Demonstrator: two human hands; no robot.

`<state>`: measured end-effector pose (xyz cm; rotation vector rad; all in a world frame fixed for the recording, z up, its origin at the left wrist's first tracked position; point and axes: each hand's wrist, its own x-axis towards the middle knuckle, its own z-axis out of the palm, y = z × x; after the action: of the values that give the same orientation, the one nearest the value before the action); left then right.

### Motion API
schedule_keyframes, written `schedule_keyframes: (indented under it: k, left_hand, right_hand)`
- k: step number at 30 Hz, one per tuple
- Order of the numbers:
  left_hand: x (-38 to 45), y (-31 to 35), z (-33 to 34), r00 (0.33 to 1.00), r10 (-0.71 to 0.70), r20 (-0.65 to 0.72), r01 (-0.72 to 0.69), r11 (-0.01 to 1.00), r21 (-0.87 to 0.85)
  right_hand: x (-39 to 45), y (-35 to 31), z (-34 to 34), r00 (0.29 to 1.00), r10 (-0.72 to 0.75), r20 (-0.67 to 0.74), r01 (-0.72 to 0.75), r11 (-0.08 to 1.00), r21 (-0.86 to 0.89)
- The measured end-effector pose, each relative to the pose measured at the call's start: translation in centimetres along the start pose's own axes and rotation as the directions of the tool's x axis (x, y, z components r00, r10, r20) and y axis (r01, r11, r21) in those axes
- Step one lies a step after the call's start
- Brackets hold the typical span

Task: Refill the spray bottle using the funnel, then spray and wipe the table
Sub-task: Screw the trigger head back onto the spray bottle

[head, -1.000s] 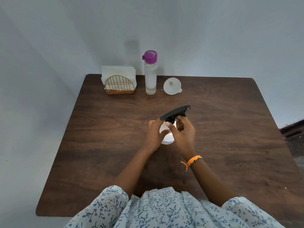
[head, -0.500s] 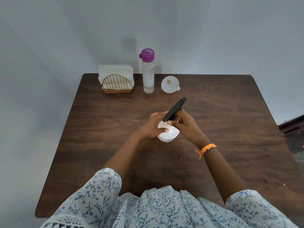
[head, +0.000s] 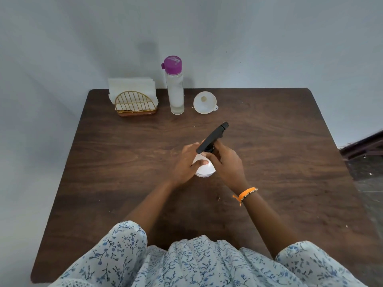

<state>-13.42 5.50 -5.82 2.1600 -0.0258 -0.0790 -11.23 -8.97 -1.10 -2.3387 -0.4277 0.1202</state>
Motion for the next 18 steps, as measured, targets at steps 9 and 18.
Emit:
schedule_keyframes:
  k: [9, 18]
  left_hand:
    - [1.4, 1.1, -1.7, 0.984, -0.109, 0.14, 0.108, 0.994, 0.016]
    - [2.3, 2.2, -3.1, 0.925, -0.076, 0.372, 0.076, 0.997, 0.015]
  right_hand:
    - [1.6, 0.5, -1.5, 0.98, -0.033, 0.198, -0.014, 0.972, 0.233]
    - [1.2, 1.4, -1.9, 0.97, -0.109, 0.216, 0.056, 0.97, 0.237]
